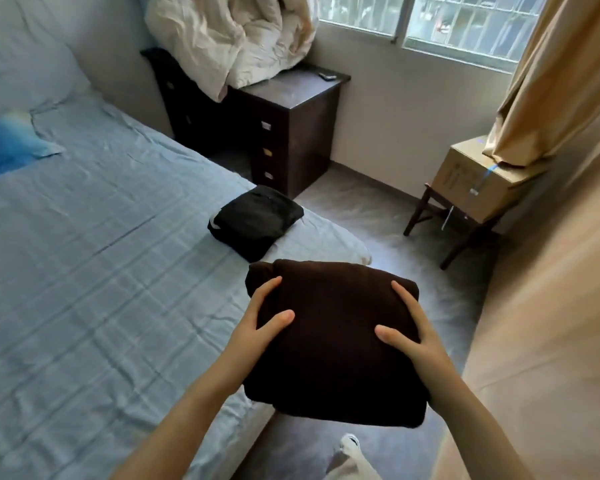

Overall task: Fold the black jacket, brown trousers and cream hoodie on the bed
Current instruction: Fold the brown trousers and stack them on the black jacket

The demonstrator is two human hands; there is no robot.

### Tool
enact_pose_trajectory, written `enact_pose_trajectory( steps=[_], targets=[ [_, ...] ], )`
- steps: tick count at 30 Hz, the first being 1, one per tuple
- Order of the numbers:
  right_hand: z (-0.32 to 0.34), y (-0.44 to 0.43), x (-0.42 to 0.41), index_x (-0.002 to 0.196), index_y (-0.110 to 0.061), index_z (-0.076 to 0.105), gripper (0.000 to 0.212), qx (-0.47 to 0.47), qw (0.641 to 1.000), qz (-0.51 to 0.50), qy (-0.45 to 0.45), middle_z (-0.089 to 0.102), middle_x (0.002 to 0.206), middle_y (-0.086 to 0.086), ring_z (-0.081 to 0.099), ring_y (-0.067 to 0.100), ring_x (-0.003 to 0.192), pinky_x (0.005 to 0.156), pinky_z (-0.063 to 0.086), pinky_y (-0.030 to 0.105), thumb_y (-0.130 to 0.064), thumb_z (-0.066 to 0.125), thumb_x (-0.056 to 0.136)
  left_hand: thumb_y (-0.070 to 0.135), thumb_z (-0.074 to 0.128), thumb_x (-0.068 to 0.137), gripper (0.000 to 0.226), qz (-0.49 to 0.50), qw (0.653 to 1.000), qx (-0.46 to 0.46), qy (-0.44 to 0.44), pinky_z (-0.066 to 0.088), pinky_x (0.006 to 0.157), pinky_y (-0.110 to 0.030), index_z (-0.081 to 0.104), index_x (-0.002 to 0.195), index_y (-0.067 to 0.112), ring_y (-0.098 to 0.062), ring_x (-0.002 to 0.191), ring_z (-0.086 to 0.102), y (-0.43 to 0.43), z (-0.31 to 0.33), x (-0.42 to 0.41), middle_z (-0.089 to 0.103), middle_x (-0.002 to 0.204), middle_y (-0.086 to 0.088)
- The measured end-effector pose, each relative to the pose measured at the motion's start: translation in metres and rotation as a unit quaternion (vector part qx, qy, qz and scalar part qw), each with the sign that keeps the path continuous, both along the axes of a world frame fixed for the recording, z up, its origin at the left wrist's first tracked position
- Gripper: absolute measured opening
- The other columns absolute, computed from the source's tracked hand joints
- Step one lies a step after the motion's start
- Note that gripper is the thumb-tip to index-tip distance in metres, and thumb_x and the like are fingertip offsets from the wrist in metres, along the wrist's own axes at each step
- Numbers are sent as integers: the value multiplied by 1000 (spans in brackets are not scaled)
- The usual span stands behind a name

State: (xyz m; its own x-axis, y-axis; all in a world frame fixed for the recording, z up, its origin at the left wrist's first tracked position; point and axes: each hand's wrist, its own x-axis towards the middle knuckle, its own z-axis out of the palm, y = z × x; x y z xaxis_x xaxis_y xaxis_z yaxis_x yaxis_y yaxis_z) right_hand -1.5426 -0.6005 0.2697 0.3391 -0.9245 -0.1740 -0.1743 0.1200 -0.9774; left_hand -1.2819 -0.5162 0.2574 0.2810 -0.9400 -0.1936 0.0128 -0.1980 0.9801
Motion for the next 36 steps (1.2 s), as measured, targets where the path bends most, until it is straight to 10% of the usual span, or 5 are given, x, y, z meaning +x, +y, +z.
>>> enact_pose_trajectory(
  steps=[11,21,29,33,36],
  targets=[
    [-22,-291,101,132,-67,41,78,26,963,261,54,43,142,-22,54,9,124,100,52,35,-49,80,67,37,64,91,51,254,966,27,26,39,86,-6,42,126,66,26,109,45,-171,-41,20,45,117,52],
    [-126,-468,227,134,-64,41,77,46,903,413,109,42,143,-30,56,-8,115,82,51,9,-41,80,73,40,66,89,53,409,910,61,40,39,107,-26,40,126,66,7,127,43,-306,-149,63,42,139,28],
    [-235,-565,265,144,-55,35,87,21,853,501,146,38,145,-35,47,-12,125,88,43,3,-42,81,71,56,64,80,65,503,860,84,-13,33,99,-2,36,138,57,12,132,35,-383,-249,46,37,141,31],
    [-297,-585,261,140,-51,41,83,19,826,540,160,41,143,-32,44,-8,129,93,40,3,-23,80,72,57,60,78,65,535,829,158,-18,37,113,-31,31,136,59,-6,136,38,-413,-308,11,36,146,2],
    [-311,-588,253,141,-47,41,82,35,826,542,148,43,138,-36,47,-12,124,90,40,2,-16,79,74,57,58,79,64,539,819,189,-46,33,107,-10,28,135,63,9,132,35,-416,-321,5,36,147,1]
  ],
)
